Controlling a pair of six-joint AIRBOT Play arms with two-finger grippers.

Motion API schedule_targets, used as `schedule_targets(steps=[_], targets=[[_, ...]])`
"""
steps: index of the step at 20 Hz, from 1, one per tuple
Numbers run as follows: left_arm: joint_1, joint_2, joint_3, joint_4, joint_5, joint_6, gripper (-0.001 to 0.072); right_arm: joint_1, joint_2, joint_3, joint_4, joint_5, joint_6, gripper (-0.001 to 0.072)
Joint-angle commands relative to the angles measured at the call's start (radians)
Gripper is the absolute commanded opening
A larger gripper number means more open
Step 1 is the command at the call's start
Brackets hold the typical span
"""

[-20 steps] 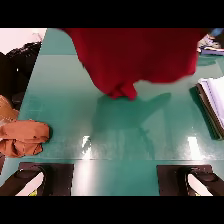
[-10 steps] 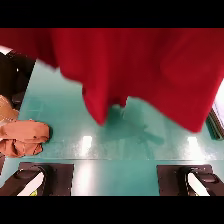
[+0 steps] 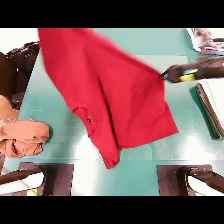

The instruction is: Fold the shirts.

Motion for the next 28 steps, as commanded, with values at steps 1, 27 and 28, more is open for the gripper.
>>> schedule_targets(steps=[1,27,28], targets=[[0.000,-0.278,-0.026,0.022,-0.116,-0.015,0.0024,0.085,-0.175,-0.087,-0.015,-0.184,0.015,0.0017],[-0.068,-0.029,-0.601,-0.013,-0.183,-0.094,0.0528,-0.102,-0.093,-0.030,-0.024,-0.043,-0.031,0.0367],[-0.100,0.034,-0.735,-0.072,-0.139,-0.093,0.0528,-0.119,-0.053,-0.075,-0.024,-0.045,-0.031,0.0367]])
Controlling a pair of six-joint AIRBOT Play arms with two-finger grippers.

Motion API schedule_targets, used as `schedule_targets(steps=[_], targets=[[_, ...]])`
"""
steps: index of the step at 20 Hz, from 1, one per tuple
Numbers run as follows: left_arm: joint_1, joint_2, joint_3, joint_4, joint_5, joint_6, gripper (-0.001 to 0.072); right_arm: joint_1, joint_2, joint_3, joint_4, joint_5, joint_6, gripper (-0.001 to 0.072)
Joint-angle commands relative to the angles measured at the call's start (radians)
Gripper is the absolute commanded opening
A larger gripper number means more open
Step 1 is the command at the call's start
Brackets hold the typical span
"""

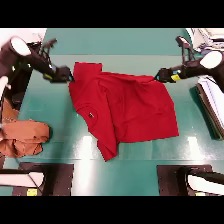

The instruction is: Fold the shirts.

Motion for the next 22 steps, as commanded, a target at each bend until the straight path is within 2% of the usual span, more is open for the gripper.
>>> schedule_targets(steps=[1,6,12,18,22], targets=[[-0.091,0.199,-0.398,-0.143,0.109,-0.003,0.0529,-0.058,0.140,-0.150,0.003,0.003,-0.005,0.0367],[-0.136,0.391,-0.778,-0.381,0.180,0.005,0.0529,-0.100,0.277,-0.293,0.005,-0.039,-0.005,0.0367],[-0.144,0.475,-0.911,-0.434,0.138,-0.003,0.0529,-0.104,0.319,-0.317,0.010,-0.047,-0.005,0.0367],[-0.375,0.457,-0.956,-0.473,0.435,-0.018,0.0529,-0.104,0.320,-0.318,0.023,-0.049,-0.004,0.0367],[-0.421,0.365,-0.958,-0.491,0.456,-0.031,0.0529,-0.104,0.320,-0.318,0.062,-0.037,-0.004,0.0367]])
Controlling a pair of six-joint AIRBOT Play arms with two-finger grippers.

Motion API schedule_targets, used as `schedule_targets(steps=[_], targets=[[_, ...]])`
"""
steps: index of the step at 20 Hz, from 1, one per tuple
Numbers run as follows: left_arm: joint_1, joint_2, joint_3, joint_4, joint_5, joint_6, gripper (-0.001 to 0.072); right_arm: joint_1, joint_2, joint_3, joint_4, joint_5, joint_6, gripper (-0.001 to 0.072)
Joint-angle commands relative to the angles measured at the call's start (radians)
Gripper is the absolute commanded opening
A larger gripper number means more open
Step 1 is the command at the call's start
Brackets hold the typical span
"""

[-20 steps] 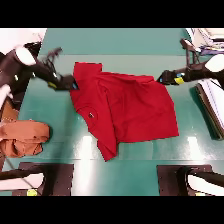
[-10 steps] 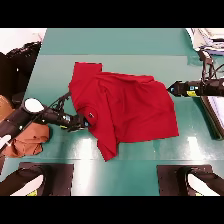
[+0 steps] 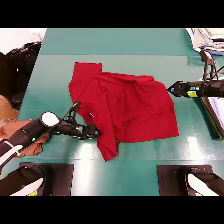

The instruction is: Fold the shirts.

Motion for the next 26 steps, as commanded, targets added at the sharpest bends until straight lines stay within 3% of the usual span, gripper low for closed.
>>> schedule_targets(steps=[1,3,5,6,7,16,20,21,22,23,24,25,26], targets=[[-0.042,-0.054,-0.006,-0.042,0.049,-0.008,0.0528,0.000,0.002,0.000,0.029,0.011,0.001,0.0367],[-0.039,-0.051,0.000,-0.047,0.058,-0.009,0.0513,0.000,0.002,0.000,0.029,0.018,0.001,0.0367],[-0.039,-0.051,0.023,-0.047,0.065,-0.007,0.0158,0.000,0.002,0.000,0.029,0.023,0.001,0.0367],[-0.039,-0.051,0.043,-0.037,0.065,-0.007,0.0047,0.000,0.002,0.000,0.029,0.027,0.001,0.0367],[-0.037,-0.050,0.073,-0.008,0.060,-0.007,0.0025,0.000,0.002,0.000,0.029,0.034,0.001,0.0367],[0.355,0.042,0.275,0.370,-0.218,0.000,0.0025,0.000,0.003,0.000,0.027,0.061,0.001,0.0366],[0.453,0.042,0.277,0.474,-0.182,-0.003,0.0029,0.000,0.003,0.000,0.027,0.061,0.001,0.0366],[0.480,0.043,0.279,0.473,-0.172,-0.003,0.0250,0.000,0.003,0.000,0.027,0.062,0.001,0.0366],[0.510,0.043,0.283,0.466,-0.179,-0.003,0.0587,0.000,0.003,0.000,0.026,0.065,0.000,0.0366],[0.541,0.043,0.290,0.462,-0.211,-0.001,0.0671,0.000,0.003,0.000,0.025,0.071,0.000,0.0366],[0.570,0.044,0.299,0.463,-0.266,0.004,0.0629,0.000,0.003,0.000,0.020,0.081,0.000,0.0366],[0.588,0.045,0.303,0.461,-0.322,0.041,0.0507,0.000,0.003,0.000,0.017,0.092,0.000,0.0366],[0.594,0.046,0.302,0.461,-0.387,0.081,0.0480,0.000,0.003,-0.001,0.016,0.096,0.000,0.0366]])
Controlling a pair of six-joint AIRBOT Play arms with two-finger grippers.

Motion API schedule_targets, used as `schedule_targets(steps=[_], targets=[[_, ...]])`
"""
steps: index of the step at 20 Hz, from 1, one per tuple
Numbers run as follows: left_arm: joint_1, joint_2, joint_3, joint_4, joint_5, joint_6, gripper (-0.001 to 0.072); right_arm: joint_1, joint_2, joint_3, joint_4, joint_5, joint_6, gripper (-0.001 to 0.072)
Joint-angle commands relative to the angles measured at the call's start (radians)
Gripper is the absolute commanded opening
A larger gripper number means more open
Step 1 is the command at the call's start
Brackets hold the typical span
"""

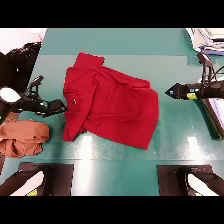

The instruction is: Fold the shirts.

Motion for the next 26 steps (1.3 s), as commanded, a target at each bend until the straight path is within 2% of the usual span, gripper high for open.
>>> schedule_targets(steps=[1,2,8,11,14,16,26], targets=[[0.055,0.005,0.005,0.005,-0.189,0.084,0.0480,0.000,0.001,-0.001,-0.006,0.019,0.000,0.0366],[0.055,0.022,-0.017,-0.019,-0.215,0.098,0.0480,0.000,0.001,-0.001,-0.005,0.019,0.000,0.0366],[0.055,0.213,-0.296,-0.115,-0.163,0.106,0.0480,0.000,0.000,-0.001,-0.005,0.005,0.000,0.0366],[0.044,0.213,-0.366,-0.194,-0.115,0.167,0.0480,0.000,0.001,-0.001,-0.002,-0.011,0.000,0.0366],[-0.050,0.213,-0.371,-0.190,0.004,0.182,0.0479,0.000,0.000,-0.001,-0.001,-0.009,0.001,0.0366],[-0.099,0.213,-0.371,-0.184,0.053,0.143,0.0480,0.000,0.000,-0.001,-0.001,0.014,0.001,0.0366],[-0.129,0.213,-0.381,-0.148,0.016,0.127,0.0478,0.000,0.000,-0.001,-0.003,0.068,0.001,0.0366]])
